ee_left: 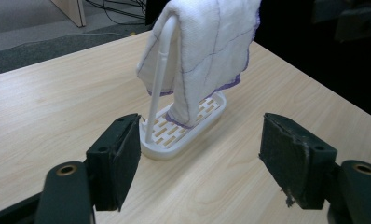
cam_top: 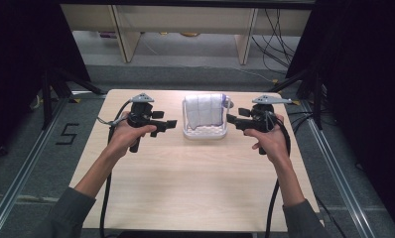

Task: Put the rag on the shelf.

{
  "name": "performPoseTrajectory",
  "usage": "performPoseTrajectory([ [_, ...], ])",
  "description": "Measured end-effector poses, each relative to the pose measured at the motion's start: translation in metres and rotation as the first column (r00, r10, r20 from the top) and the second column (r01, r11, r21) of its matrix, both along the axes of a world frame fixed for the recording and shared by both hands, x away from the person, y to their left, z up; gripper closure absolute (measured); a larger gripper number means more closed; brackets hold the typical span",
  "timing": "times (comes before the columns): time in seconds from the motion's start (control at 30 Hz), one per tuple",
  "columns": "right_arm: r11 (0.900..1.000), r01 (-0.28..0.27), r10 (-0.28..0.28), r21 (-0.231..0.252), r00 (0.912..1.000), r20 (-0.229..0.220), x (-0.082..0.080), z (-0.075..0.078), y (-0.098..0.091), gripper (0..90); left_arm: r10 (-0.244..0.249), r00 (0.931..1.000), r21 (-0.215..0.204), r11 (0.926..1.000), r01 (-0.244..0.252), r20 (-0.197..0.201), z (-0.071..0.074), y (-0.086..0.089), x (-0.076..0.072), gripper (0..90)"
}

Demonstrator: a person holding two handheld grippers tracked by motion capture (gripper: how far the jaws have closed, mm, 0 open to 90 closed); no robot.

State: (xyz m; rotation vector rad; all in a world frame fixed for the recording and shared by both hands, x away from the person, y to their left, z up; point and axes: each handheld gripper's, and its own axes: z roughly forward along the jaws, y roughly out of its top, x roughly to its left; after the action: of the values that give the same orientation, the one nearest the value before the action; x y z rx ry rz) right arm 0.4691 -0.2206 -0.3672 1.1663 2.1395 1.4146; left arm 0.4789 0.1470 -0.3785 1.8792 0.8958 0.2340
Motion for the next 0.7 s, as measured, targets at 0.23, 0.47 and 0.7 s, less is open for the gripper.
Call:
performPoseTrajectory([
  [0.23,0.9998,-0.012,0.012,-0.015,0.9995,-0.028,-0.007,-0.010,0.001,38.3,-0.021,0.9996,-0.001,0.9998,0.021,0.018,-0.004,-0.002,-0.018,27.1],
  [0.47,0.9998,-0.019,0.019,-0.010,0.9986,-0.050,-0.017,-0.013,0.005,37.9,-0.038,0.9991,-0.004,0.9993,0.038,0.018,-0.011,-0.002,-0.028,26.5],
  [0.7,0.9987,-0.038,0.037,-0.035,0.9988,-0.033,-0.019,-0.014,0.007,37.4,-0.055,0.9982,-0.002,0.9985,0.055,0.026,-0.019,-0.005,-0.038,26.1],
])
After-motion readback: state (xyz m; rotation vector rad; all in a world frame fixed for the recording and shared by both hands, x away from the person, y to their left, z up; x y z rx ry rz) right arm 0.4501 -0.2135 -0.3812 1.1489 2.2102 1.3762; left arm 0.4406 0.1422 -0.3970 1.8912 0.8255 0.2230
